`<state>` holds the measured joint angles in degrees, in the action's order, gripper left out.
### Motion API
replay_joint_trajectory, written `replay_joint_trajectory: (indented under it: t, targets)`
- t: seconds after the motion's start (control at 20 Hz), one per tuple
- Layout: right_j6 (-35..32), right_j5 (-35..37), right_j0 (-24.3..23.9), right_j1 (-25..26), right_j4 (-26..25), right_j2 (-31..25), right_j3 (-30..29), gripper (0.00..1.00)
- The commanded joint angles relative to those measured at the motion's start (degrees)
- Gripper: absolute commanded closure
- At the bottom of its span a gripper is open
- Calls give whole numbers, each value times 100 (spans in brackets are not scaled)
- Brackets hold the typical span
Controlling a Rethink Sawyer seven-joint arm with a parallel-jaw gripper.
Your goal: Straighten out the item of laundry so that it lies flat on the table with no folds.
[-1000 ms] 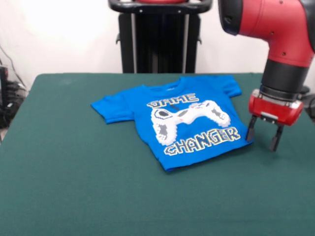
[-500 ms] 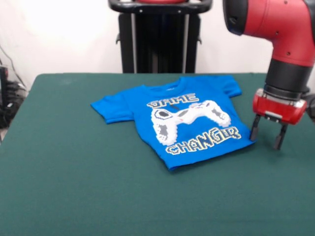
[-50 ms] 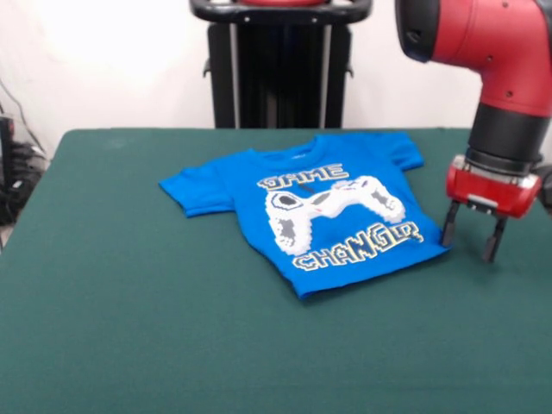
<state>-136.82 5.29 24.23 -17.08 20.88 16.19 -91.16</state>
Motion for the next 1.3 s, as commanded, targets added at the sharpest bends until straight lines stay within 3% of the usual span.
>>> replay_joint_trajectory:
  t: [0.05,0.45,0.65,0.7,0.85,1.3]
  targets:
    - [-1161,72,316,605,478,-129,199,0]
    - [-1200,198,569,749,705,215,241,0]
    - [-1100,310,468,600,670,42,89,0]
    - [-1006,304,432,577,603,7,89,100]
    - [-827,224,218,466,442,-227,25,100]
    - [-1016,432,204,501,639,-252,73,100]
